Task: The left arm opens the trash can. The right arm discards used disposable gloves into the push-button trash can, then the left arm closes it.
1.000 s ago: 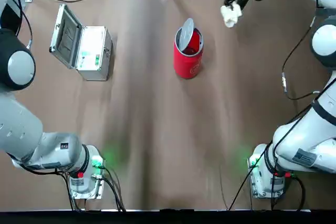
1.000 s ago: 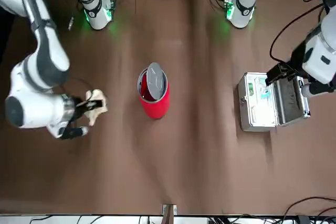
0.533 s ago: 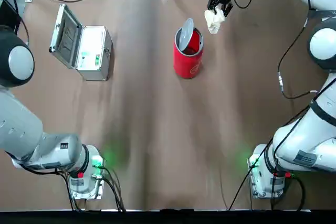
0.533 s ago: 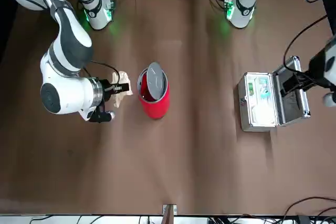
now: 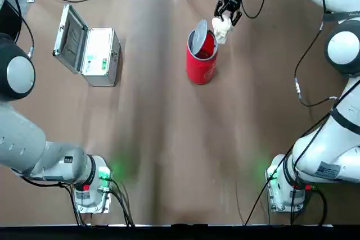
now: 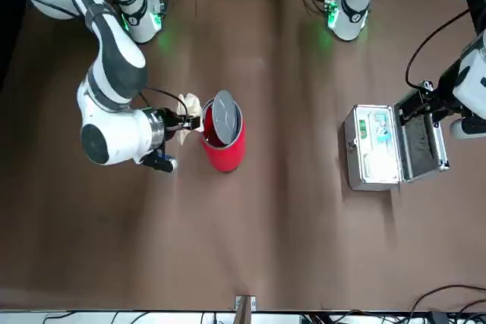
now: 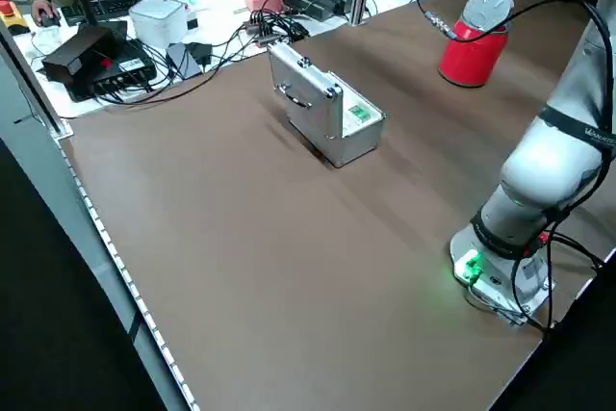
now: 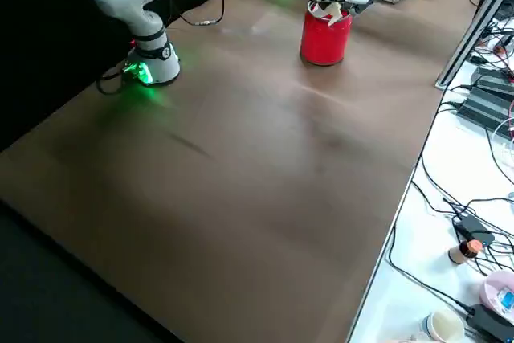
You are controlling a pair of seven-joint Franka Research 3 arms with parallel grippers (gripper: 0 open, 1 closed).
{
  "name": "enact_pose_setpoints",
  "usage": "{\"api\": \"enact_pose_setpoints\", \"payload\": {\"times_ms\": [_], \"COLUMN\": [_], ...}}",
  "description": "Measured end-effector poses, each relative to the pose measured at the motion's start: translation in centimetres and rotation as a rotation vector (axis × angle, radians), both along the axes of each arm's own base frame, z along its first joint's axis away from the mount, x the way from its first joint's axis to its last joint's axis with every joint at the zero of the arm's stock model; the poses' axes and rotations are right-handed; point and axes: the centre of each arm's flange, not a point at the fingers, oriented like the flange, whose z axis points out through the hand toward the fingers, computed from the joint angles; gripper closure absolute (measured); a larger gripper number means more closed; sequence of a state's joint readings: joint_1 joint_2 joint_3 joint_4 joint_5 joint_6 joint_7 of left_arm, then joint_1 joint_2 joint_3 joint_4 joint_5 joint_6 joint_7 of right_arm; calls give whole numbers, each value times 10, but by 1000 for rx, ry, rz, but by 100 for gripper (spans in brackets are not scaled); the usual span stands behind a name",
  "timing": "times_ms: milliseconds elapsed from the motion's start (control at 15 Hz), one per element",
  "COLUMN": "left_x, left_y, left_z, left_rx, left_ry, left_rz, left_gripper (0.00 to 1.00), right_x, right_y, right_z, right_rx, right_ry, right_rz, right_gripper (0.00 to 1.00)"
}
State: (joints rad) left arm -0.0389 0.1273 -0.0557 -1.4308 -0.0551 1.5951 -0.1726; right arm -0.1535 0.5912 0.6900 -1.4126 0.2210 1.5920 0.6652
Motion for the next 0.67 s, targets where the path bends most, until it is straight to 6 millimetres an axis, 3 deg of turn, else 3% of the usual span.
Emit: {"api": "enact_pose_setpoints", "payload": {"times_ms": [333, 667], "left_x": [-2, -6], "left_y": [15, -10], "left_z": [1, -4], "left_rx": [10, 17], "left_ry": [9, 29], "left_rz": [-7, -59], "left_gripper": [0, 0], "right_x": [4, 2], "right_y": [-1, 17], "right_z": [-14, -25], "right_rx": [-28, -27], "right_ry": [41, 51], "right_rz": [-62, -82], "right_gripper": [100, 99]}}
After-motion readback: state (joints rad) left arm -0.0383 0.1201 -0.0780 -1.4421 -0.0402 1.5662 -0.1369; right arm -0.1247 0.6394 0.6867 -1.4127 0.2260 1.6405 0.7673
